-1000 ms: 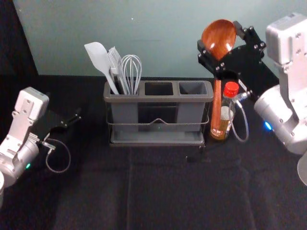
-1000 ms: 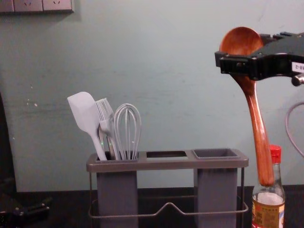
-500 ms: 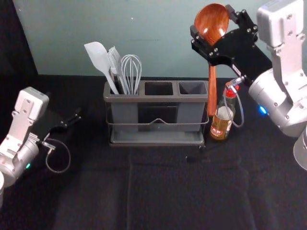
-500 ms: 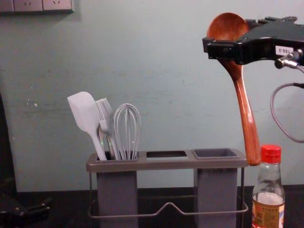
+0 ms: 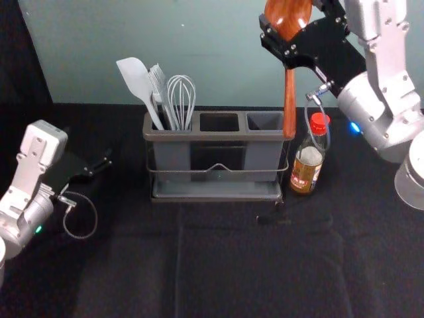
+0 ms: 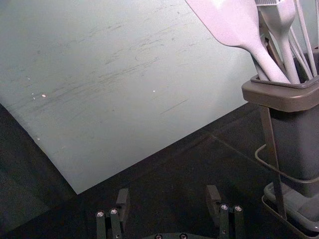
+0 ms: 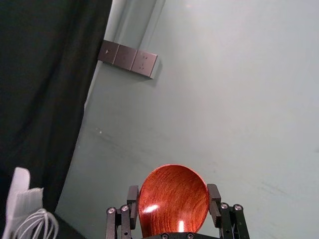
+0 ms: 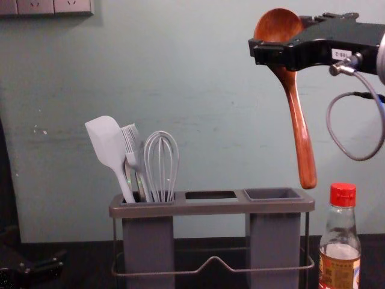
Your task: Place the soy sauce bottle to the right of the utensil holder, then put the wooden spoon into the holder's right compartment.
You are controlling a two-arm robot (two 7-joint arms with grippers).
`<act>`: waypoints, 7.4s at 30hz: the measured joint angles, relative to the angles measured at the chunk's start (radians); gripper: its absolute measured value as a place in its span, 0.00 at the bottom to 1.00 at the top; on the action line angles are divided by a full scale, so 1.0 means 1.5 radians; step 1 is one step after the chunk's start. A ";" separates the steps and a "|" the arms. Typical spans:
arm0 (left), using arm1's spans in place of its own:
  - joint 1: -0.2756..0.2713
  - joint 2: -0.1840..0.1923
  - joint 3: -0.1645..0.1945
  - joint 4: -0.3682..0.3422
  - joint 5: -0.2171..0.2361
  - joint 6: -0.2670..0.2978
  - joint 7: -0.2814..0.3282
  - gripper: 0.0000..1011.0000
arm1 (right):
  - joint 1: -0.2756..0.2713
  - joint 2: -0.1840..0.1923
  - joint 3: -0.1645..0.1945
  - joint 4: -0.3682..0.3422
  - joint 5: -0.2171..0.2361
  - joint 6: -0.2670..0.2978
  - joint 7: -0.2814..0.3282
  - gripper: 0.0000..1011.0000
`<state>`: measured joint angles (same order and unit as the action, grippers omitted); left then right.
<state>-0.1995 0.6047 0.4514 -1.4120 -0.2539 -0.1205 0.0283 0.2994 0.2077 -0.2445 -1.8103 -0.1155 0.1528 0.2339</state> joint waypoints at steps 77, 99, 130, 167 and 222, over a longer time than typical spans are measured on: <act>0.000 0.000 0.000 0.000 0.000 0.000 0.000 0.99 | 0.027 -0.062 -0.025 0.260 -0.057 -0.223 -0.079 0.83; 0.000 0.000 0.000 0.000 0.000 0.000 0.000 0.99 | 0.015 -0.060 -0.022 0.242 -0.051 -0.212 -0.075 0.99; 0.000 0.000 0.000 0.000 0.000 0.000 0.000 0.99 | -0.257 -0.011 0.030 -0.023 -0.001 -0.183 -0.067 0.99; 0.000 0.000 0.000 0.000 0.000 0.000 0.000 0.99 | -0.371 -0.012 0.184 0.023 0.007 -0.183 -0.109 0.99; 0.000 0.000 0.000 0.000 0.000 0.000 0.000 0.99 | -0.115 0.014 0.116 0.261 -0.052 -0.094 -0.052 0.99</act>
<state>-0.1995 0.6047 0.4514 -1.4120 -0.2539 -0.1205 0.0283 0.1275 0.2281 -0.0702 -1.4184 -0.1932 0.0117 0.1556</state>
